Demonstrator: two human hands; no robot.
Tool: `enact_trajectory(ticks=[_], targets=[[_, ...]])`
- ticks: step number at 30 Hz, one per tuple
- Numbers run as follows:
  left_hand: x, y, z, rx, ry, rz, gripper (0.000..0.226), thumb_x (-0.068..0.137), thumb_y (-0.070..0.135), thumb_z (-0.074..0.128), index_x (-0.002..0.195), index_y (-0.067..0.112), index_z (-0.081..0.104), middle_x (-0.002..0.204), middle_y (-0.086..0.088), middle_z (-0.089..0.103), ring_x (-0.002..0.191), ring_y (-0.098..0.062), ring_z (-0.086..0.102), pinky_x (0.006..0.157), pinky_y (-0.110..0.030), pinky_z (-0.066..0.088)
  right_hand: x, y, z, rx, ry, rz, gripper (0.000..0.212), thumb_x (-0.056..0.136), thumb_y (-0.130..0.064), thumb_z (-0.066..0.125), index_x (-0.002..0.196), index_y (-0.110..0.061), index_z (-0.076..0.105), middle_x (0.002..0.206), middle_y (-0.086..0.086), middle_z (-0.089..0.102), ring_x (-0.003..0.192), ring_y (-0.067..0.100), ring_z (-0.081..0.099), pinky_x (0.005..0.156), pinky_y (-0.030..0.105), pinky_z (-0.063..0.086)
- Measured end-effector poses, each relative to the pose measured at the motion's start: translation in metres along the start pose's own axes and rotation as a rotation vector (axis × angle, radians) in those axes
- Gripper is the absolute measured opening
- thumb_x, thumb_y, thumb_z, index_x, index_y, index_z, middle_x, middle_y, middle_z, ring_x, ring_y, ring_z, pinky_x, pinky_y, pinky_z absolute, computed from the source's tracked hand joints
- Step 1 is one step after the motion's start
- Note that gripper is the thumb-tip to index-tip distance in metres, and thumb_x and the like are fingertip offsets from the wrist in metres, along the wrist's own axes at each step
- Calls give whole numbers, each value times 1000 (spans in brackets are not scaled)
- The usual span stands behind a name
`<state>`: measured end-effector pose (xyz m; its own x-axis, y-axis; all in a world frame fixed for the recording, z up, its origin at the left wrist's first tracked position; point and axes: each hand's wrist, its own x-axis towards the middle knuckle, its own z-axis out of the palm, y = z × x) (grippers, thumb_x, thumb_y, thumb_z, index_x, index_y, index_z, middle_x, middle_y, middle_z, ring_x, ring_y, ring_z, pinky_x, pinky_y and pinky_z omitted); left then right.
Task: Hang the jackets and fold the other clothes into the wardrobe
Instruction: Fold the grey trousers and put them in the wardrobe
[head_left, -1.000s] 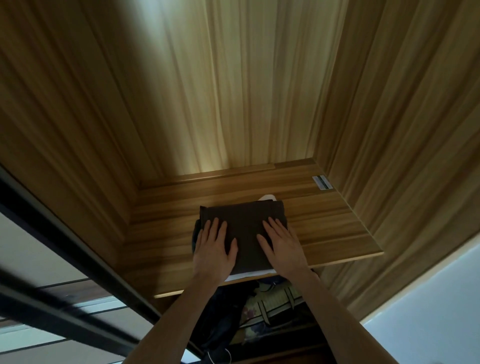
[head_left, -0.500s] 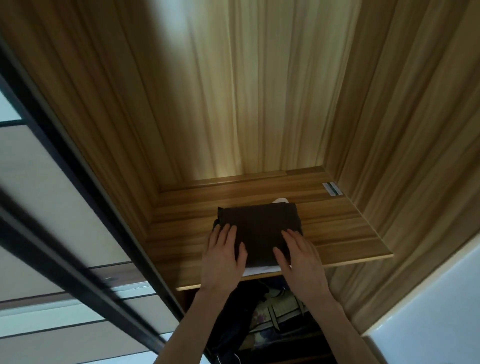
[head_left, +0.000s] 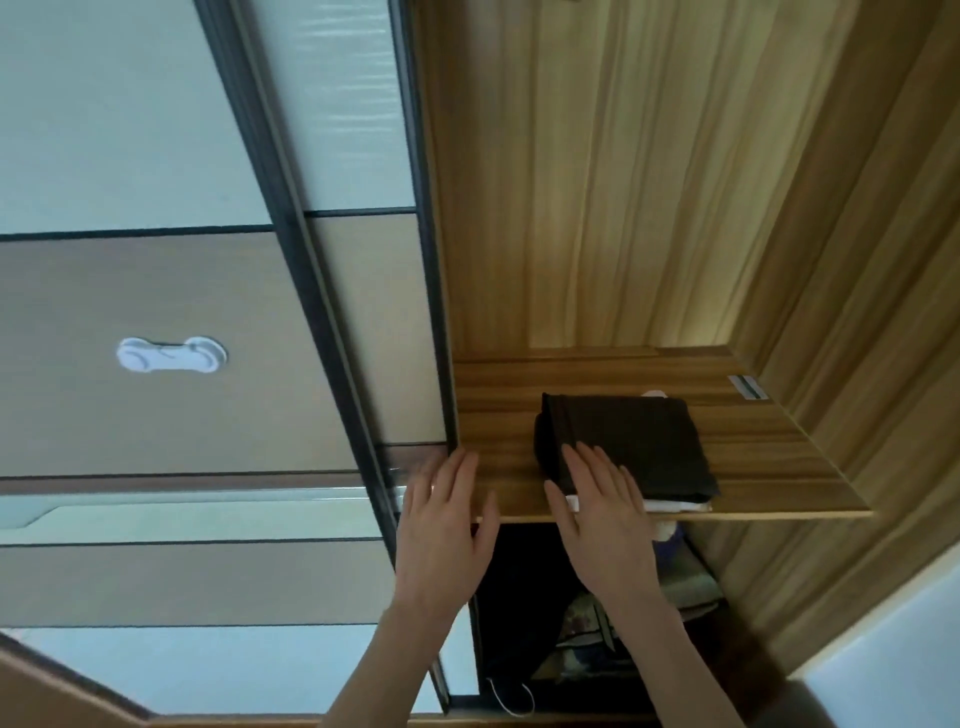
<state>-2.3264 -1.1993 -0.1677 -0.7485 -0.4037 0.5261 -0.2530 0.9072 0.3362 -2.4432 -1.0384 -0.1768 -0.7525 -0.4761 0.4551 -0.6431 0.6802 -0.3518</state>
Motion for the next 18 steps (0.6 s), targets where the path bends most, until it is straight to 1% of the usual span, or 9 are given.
enact_trajectory(ticks=[2, 5, 8, 11, 15, 18], targets=[[-19, -15, -23, -20, 35, 3, 48, 106, 44, 45, 145, 18, 58, 149, 1, 57, 144, -18, 45, 118, -47, 41, -8, -28, -1, 17, 7, -16, 54, 105, -49, 46, 147, -16, 57, 150, 7, 59, 143, 24, 51, 122, 45, 33], [-47, -39, -53, 13, 77, -7, 50, 105, 44, 45, 145, 17, 58, 148, 0, 59, 143, -21, 48, 116, -49, 44, -22, -70, -4, 42, 13, -46, 53, 105, -47, 48, 148, -17, 55, 152, 5, 57, 144, 24, 49, 121, 42, 28], [-71, -65, -80, 70, 86, -39, 53, 104, 43, 44, 144, 12, 59, 148, -4, 60, 142, -26, 50, 118, -51, 42, -36, -108, -5, 59, -3, -76, 56, 106, -48, 45, 152, -18, 51, 155, 4, 53, 148, 22, 44, 124, 41, 26], [-91, -94, -106, 119, 93, -38, 55, 104, 44, 43, 145, 10, 58, 150, -6, 58, 144, -28, 48, 121, -50, 38, -50, -145, -5, 67, -4, -91, 56, 106, -48, 48, 155, -20, 48, 158, 3, 50, 150, 20, 42, 125, 38, 21], [-108, -135, -139, 195, 117, -56, 56, 105, 45, 41, 148, 13, 54, 152, -4, 56, 147, -26, 44, 124, -46, 32, -68, -192, -1, 63, 14, -155, 56, 109, -52, 38, 154, -20, 48, 156, 3, 53, 148, 22, 45, 123, 39, 24], [-110, -159, -158, 226, 147, -63, 56, 105, 45, 41, 148, 12, 55, 152, -6, 56, 148, -27, 44, 123, -49, 34, -77, -221, 3, 42, 20, -193, 57, 107, -50, 43, 154, -17, 50, 156, 5, 53, 149, 23, 44, 123, 40, 25]])
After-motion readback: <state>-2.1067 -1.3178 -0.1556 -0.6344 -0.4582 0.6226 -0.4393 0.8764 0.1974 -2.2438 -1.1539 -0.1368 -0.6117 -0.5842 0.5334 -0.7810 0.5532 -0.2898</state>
